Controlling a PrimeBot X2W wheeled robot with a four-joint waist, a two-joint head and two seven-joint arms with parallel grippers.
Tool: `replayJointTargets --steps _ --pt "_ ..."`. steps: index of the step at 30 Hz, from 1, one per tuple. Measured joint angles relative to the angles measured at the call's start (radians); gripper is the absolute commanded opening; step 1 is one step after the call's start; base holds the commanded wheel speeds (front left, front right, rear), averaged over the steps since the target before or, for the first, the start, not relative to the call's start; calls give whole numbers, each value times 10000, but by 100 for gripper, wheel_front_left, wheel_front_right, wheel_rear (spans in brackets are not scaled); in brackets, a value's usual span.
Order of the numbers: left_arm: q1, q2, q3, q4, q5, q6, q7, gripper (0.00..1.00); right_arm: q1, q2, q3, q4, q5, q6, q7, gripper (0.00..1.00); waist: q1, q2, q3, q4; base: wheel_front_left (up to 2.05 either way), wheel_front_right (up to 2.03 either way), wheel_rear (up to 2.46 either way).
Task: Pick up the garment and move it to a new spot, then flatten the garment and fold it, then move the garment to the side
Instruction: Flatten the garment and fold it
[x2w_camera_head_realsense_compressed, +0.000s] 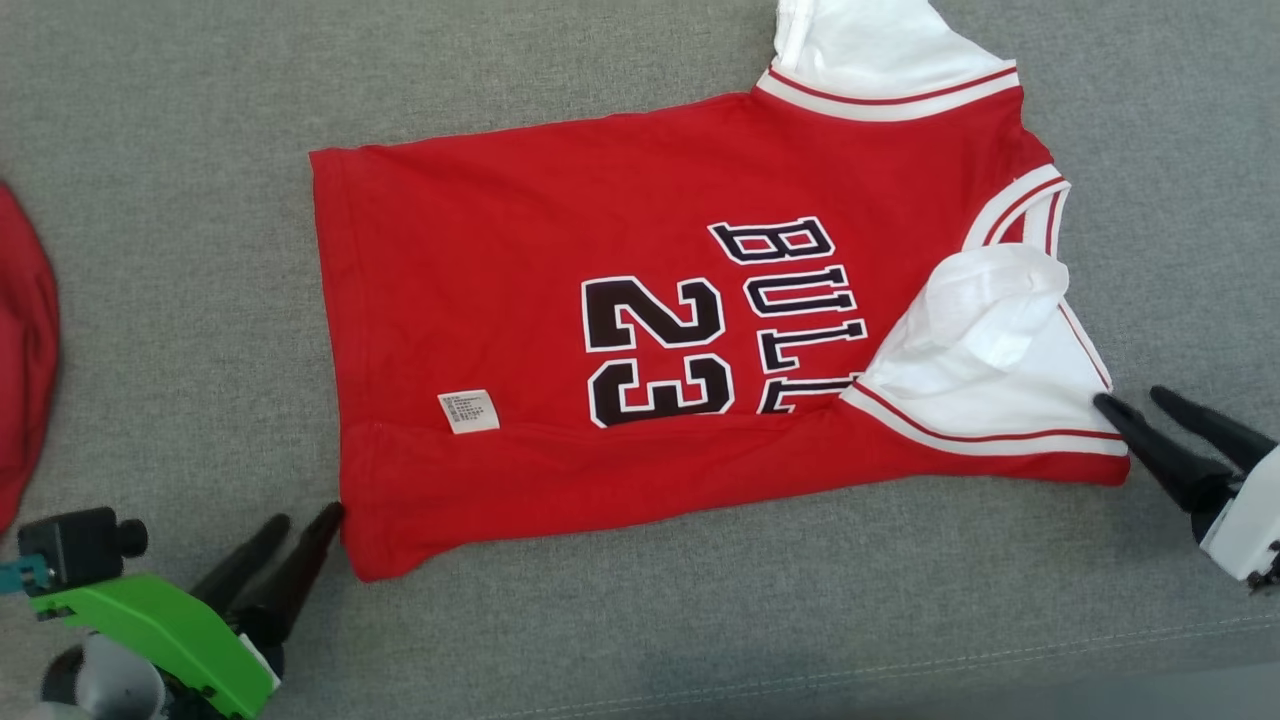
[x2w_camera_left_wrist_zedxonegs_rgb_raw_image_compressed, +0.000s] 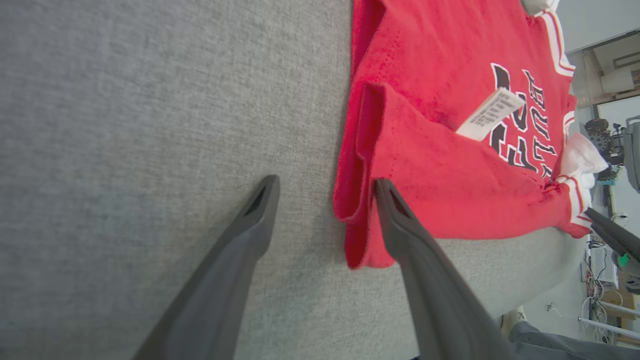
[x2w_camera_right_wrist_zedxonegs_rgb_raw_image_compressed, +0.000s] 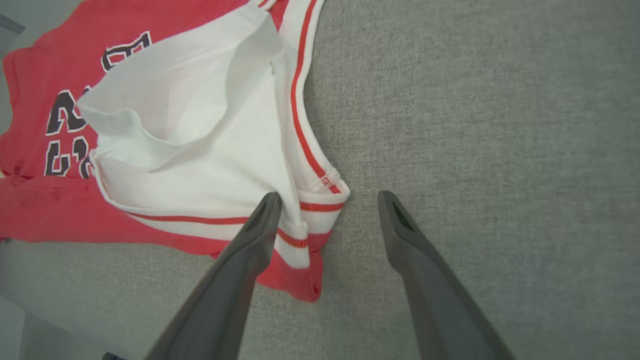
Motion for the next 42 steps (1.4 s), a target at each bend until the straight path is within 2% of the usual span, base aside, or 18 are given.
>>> replayJointTargets --steps 3,6,12,17,21,30,38,40,42 --pt "-329 673 148 -58 543 104 136 100 -443 -284 -347 -268 -2 -86 13 100 0 0 166 -10 0 0 0" --pt "-987 1080 401 -435 777 174 199 100 -1190 -562 -798 -527 -102 -245 13 100 0 0 383 -7 0 0 0" --pt "-3038 1417 594 -1034 1256 174 685 100 -3299 -809 -1310 -825 -581 -518 188 100 1 0 1007 42 0 0 0" --pt "-4411 1175 318 -957 1354 174 1097 100 -4783 -479 -1156 -830 -802 -692 516 100 1 0 1633 117 0 0 0" --pt "-5216 771 -113 -708 1643 174 1365 100 -5588 -199 -780 -832 -1131 -702 809 100 1 0 2167 209 0 0 0" --pt "-6439 67 -75 560 1812 182 1289 100 -6629 301 -128 -330 -1714 -497 982 100 1 0 3310 384 0 0 0" --pt "-7390 -403 -48 1189 1787 167 1183 100 -7074 341 -82 357 -1946 -391 1009 100 1 0 3749 358 0 0 0" --pt "-7505 -407 -119 1325 1783 69 1206 60 -7143 353 -58 495 -2027 -322 1009 100 1 0 3747 357 0 0 0" --pt "-7563 -451 -167 1452 1778 -36 1235 47 -7241 385 -25 660 -2048 -318 993 100 1 0 3728 370 0 0 0"
